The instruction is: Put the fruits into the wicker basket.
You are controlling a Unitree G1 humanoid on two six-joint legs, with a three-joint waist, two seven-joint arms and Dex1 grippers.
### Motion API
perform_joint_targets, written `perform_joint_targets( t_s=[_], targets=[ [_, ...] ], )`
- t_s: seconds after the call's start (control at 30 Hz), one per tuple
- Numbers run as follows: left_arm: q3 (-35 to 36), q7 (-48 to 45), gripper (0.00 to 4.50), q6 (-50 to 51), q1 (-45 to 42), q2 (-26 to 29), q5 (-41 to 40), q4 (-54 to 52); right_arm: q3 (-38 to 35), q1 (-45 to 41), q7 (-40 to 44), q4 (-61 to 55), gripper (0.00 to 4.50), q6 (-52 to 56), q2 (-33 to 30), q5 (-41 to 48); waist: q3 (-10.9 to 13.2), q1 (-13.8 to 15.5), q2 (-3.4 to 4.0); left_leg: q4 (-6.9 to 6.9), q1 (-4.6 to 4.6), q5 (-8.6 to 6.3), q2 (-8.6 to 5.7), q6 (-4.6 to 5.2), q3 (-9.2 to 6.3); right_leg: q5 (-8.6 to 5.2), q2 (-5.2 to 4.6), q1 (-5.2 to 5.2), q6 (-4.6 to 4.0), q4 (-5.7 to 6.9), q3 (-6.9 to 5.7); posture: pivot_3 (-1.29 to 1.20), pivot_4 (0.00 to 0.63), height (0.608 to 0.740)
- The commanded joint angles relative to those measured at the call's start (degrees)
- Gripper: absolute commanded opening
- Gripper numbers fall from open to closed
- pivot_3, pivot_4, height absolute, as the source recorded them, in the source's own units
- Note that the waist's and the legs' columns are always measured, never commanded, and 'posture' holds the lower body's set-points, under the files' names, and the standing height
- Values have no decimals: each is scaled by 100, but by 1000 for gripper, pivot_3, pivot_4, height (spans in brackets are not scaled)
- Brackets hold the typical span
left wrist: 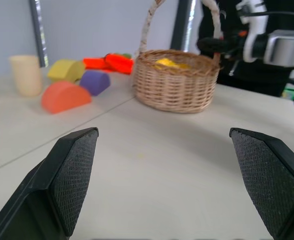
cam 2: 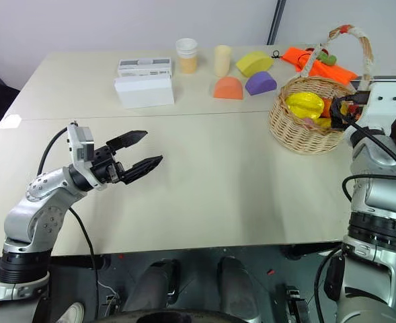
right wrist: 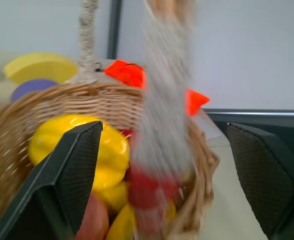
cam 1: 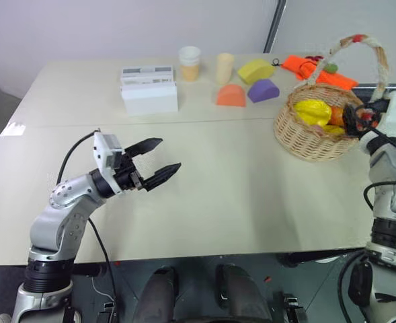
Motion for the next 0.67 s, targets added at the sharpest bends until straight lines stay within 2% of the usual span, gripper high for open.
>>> perform_joint_targets(
  t_s=[0.03,0.2,0.27,0.37,0.4,0.67],
  targets=[
    [317,362,4500,-77,291,211,372,214,-630,1033,865,-598,3813,-461,-279,368,-2,47,1,1,-4,-1,-1,2,-2,-1,-3,1,1,-4,0,0,150,740],
    [628,536,4500,-348,691,317,604,449,-884,1899,1799,-1124,3813,-866,-250,1011,-1,-31,6,10,1,-14,1,25,14,-3,-3,2,0,-5,17,0,150,740],
    [757,630,4500,-449,822,322,712,590,-676,2311,2261,-1343,3813,-1038,-293,1033,-3,-42,8,10,16,-14,7,25,16,-7,1,4,-27,-4,32,0,150,740],
    [991,850,4500,-649,1170,303,908,804,58,2838,3034,-1858,3813,-1119,-222,1181,-5,-46,8,-1,71,-20,19,31,19,-12,9,52,-32,-9,33,0,150,740],
    [1043,929,4500,-676,1261,274,934,810,287,2866,3156,-1935,3813,-1162,-195,1163,-4,-43,8,-3,100,-32,45,48,22,-30,16,79,-29,-15,34,0,150,740],
    [1245,1103,4500,-836,1778,149,935,676,1030,2235,3316,-1600,3813,-1267,38,1087,-5,11,8,6,89,-34,49,46,28,-22,7,74,-48,-20,33,0,150,740]
  ],
)
